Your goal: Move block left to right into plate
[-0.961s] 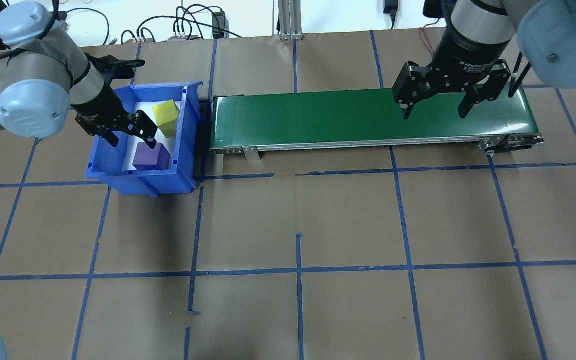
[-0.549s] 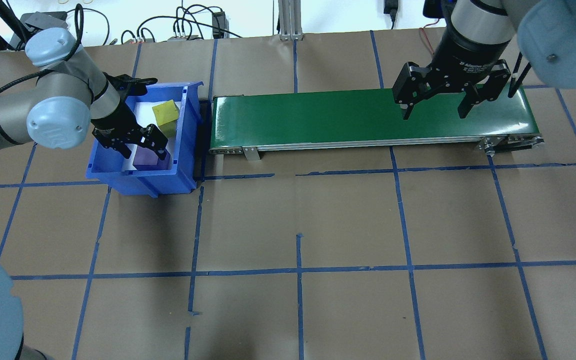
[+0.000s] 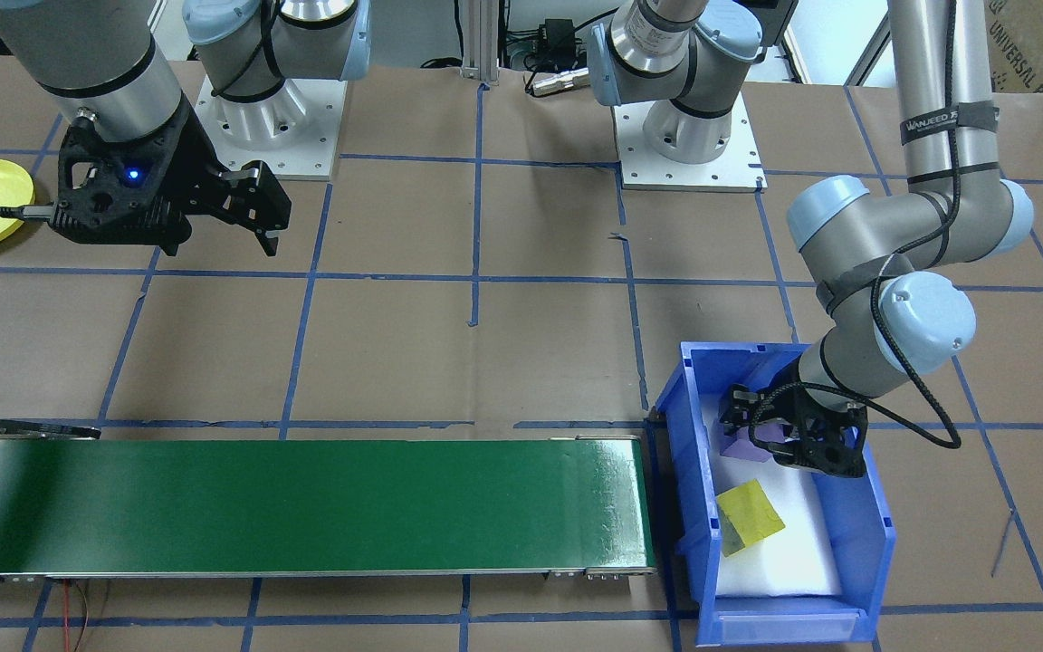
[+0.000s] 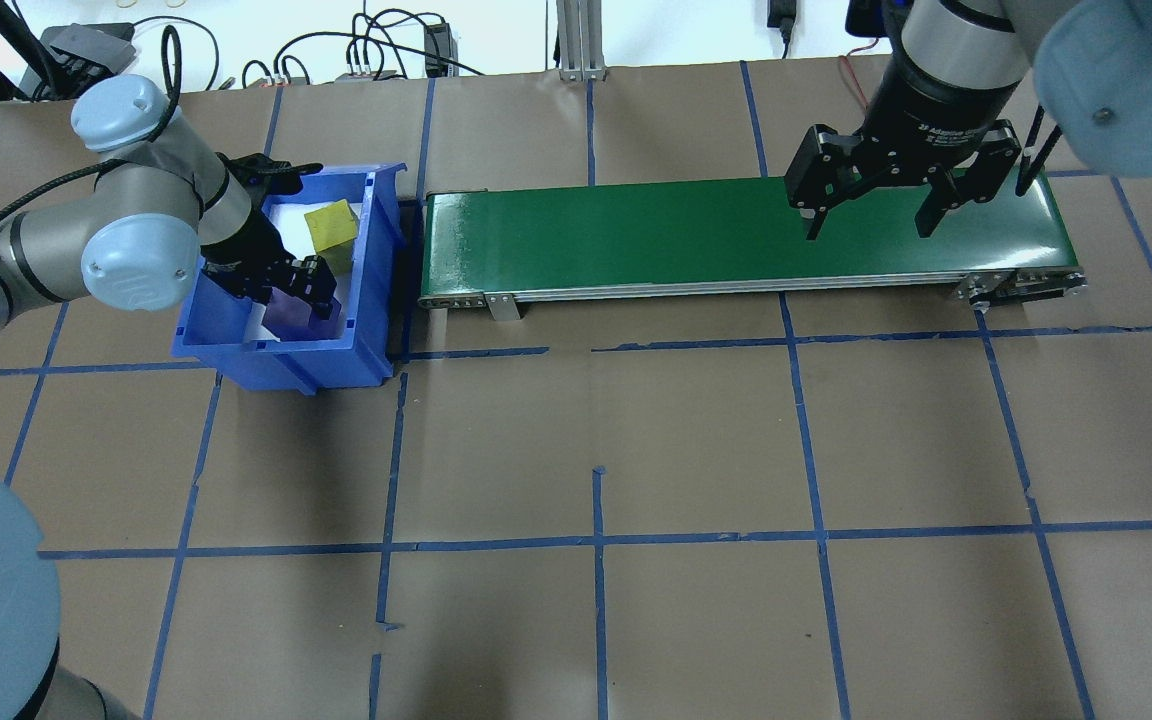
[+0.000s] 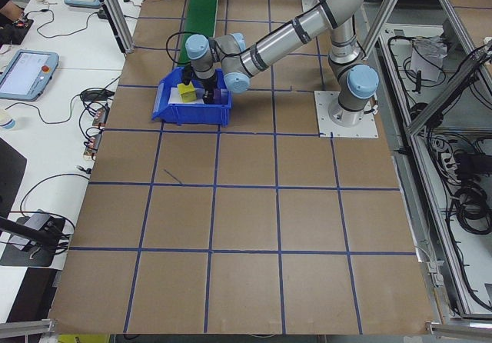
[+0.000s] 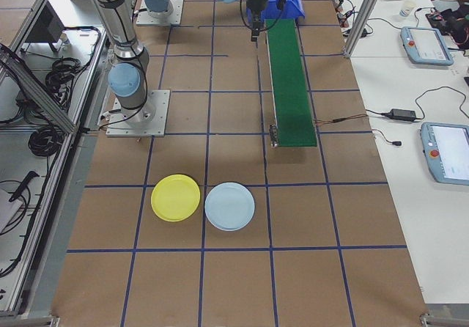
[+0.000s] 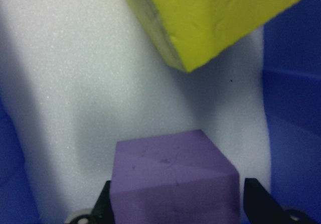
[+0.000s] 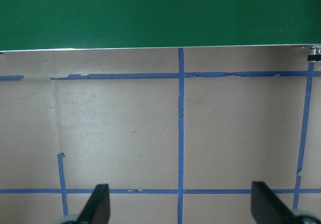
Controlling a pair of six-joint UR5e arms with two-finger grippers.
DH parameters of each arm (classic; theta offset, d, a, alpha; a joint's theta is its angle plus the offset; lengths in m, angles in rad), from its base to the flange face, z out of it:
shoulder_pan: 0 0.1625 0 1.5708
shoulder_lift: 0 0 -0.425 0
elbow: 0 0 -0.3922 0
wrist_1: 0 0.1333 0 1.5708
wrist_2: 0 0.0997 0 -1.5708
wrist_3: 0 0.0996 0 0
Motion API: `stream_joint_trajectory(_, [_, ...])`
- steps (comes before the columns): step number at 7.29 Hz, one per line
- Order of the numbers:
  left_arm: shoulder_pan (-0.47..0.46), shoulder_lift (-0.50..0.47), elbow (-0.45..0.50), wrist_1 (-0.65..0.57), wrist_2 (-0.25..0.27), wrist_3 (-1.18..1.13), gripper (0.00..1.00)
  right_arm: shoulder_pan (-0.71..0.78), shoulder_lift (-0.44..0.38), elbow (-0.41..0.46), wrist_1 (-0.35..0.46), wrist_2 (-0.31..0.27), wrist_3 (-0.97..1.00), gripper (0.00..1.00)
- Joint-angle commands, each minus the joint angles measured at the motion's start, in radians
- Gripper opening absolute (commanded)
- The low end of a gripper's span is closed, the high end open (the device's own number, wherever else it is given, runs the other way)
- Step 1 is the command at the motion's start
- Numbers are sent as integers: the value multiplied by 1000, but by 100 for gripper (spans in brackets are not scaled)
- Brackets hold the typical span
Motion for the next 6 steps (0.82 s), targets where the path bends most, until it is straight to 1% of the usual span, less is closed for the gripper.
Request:
stream_joint_trajectory(1, [1, 97, 91, -9, 58, 40, 54, 0, 0, 7, -1, 2, 0, 100])
stream_joint_trajectory(2, [-18, 155, 128, -76, 57, 31, 54, 0, 0, 7, -1, 2, 0, 100])
stream_joint_trajectory(3, [-51, 203, 140, -104, 52, -2, 54, 0, 0, 7, -1, 2, 0, 100])
stream_joint_trajectory(4, [-112, 222, 143, -101, 52, -95, 55, 0, 0, 7, -2, 2, 0, 100])
stream_joint_trajectory(5, [-157, 202, 146, -87, 47, -193, 55, 0, 0, 7, -4, 2, 0, 100])
stream_joint_trajectory(6, [-177, 160, 148, -51, 44, -246, 55, -2, 0, 7, -4, 2, 0, 100])
